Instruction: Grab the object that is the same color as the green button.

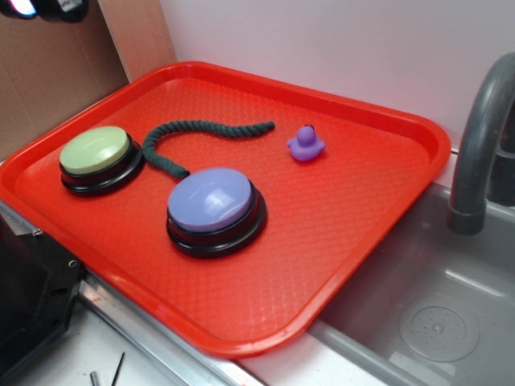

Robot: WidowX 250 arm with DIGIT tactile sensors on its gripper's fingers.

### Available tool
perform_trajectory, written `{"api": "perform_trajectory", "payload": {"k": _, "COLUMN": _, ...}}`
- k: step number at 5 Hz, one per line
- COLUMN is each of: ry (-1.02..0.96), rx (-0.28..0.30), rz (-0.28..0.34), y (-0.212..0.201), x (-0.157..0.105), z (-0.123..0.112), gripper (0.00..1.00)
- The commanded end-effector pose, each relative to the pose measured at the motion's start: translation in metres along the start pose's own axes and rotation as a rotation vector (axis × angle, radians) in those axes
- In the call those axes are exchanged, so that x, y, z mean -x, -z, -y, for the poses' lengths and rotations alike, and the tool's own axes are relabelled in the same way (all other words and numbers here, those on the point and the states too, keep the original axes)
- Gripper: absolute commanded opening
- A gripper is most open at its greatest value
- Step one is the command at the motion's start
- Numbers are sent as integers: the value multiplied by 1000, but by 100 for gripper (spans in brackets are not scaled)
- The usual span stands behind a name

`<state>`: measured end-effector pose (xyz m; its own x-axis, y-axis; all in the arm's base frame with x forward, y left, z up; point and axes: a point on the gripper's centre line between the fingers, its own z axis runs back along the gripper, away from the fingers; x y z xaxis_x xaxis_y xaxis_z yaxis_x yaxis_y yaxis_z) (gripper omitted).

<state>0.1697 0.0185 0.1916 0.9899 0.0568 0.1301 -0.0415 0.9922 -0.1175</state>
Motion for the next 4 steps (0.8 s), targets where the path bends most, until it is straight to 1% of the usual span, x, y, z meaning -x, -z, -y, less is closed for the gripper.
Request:
{"api": "perform_trajectory", "payload": {"k": 1, "ry": 23, "rx": -58, "rz": 8, "y": 49, "x": -39, "z": -25, "gripper": 100}}
{"api": "perform_trajectory", "payload": {"k": 2, "ry": -23, "rx": -102, "rz": -2, "y": 74, "x": -51, "z": -37, "gripper": 100}}
{"api": "perform_trajectory", "payload": {"k": 3, "ry": -62, "rx": -111, "rz": -19, "y": 100, "x": -64, "z": -59, "gripper": 100}}
{"api": "perform_trajectory", "payload": {"k": 4, "ry": -87, "rx": -126, "rz": -55, "y": 124, "x": -70, "z": -74, "gripper": 100}}
